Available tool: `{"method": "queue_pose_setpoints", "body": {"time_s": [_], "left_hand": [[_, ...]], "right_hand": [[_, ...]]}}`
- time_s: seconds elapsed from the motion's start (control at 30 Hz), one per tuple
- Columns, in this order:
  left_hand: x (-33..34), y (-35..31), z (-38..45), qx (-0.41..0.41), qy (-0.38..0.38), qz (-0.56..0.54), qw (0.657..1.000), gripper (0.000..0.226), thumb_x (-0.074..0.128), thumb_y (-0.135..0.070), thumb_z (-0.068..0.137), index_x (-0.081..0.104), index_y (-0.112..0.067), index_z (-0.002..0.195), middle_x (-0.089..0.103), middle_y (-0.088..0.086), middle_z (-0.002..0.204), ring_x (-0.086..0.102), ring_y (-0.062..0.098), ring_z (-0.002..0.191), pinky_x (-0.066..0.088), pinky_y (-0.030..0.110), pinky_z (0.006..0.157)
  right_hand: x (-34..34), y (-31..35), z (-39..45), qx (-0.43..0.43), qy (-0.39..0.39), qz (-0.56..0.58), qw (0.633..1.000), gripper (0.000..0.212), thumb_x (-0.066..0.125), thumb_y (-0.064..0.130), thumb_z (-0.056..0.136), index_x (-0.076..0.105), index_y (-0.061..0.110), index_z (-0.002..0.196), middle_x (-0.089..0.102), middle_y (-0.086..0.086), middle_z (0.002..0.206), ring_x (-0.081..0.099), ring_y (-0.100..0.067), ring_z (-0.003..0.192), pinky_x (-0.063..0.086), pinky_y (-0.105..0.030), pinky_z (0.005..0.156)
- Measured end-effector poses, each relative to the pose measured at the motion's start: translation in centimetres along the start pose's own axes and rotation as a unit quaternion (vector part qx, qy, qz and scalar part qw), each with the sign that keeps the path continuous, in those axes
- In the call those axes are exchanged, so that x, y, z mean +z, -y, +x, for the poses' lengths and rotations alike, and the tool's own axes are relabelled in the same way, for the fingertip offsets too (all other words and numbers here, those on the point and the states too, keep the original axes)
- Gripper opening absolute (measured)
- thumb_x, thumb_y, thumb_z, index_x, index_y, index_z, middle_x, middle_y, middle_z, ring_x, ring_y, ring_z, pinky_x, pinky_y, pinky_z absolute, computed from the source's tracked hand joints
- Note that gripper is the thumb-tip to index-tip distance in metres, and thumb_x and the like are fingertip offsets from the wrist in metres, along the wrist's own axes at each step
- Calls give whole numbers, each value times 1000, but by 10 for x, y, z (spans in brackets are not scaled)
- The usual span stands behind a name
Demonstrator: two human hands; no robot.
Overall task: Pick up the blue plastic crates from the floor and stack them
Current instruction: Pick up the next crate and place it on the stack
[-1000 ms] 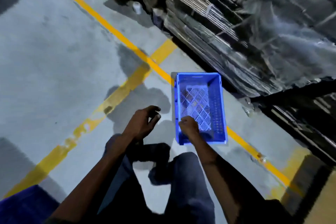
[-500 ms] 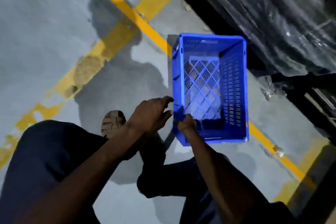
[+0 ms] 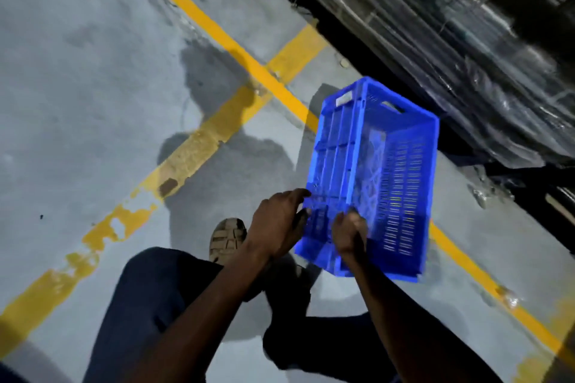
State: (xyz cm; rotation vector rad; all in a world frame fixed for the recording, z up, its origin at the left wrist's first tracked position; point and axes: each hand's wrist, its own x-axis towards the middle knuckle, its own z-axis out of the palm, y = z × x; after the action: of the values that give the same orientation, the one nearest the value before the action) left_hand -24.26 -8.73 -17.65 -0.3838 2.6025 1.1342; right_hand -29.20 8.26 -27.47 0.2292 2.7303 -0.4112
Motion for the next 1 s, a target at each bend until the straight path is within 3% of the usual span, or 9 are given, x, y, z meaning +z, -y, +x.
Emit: {"method": "queue_pose_setpoints", "body": {"time_s": [0.1,0.17,0.27,0.37,0.43,0.53,0.67,0.77,1.0], "left_hand": [[-21,-19,-28,-20,-46,-53,997,51,47,-46,87,58,-17,128,68,6,119,64,30,109,51,43,89],[-42,-32,-39,-20,-68,-58,996,56,51,-47,86,54,-17,133,64,7,128,60,30,115,50,42,93],[-74,-58,-60,31,-104,-48,993,67,54,-49,84,44,-14,141,55,9,139,55,31,121,50,41,93],[-116,-79,-77,14,-146,-45,988,80,56,-51,84,33,-7,147,40,14,150,40,32,136,39,39,107],[-148,-91,-94,-12,-182,-60,981,86,55,-54,84,29,-2,148,34,18,153,31,32,143,30,37,115],[-191,-106,-125,-35,-213,-79,973,93,59,-58,81,29,-2,148,34,18,151,31,31,143,30,40,115],[-246,-117,-159,-58,-243,-57,967,91,62,-64,77,36,-12,146,39,12,149,34,27,140,34,40,111],[-290,-119,-171,-56,-271,-15,961,78,62,-67,74,51,-17,134,55,5,134,49,25,127,41,42,99],[-362,-125,-197,15,-291,-50,955,41,63,-46,72,56,-24,106,70,4,98,69,27,91,54,38,72]], "right_hand": [[-47,26,-1,105,30,93,990,35,43,19,97,61,-11,104,65,-35,106,64,-44,102,50,-44,84],[-74,39,4,177,40,217,959,34,48,24,94,62,-5,104,67,-25,97,66,-36,94,52,-39,77],[-114,59,-17,183,94,512,834,19,44,7,97,61,8,89,70,-2,71,67,-20,63,55,-28,52],[-157,89,-33,215,106,641,729,16,50,4,94,62,14,91,72,-5,81,67,-27,73,57,-41,62],[-193,118,-48,233,128,668,695,18,44,-2,86,58,9,91,63,-19,84,63,-35,81,59,-45,57],[-250,161,-81,256,150,689,661,20,40,-3,73,55,6,82,63,-15,61,63,-26,49,57,-43,45],[-319,213,-136,288,142,732,601,36,22,6,101,52,11,82,62,-4,48,55,-10,32,55,-45,40],[-365,250,-186,280,162,768,553,39,22,9,104,52,11,79,60,0,42,53,-9,30,58,-48,56],[-432,289,-260,251,208,765,555,32,24,3,98,50,6,79,60,-10,46,54,-15,30,54,-48,37]]}}
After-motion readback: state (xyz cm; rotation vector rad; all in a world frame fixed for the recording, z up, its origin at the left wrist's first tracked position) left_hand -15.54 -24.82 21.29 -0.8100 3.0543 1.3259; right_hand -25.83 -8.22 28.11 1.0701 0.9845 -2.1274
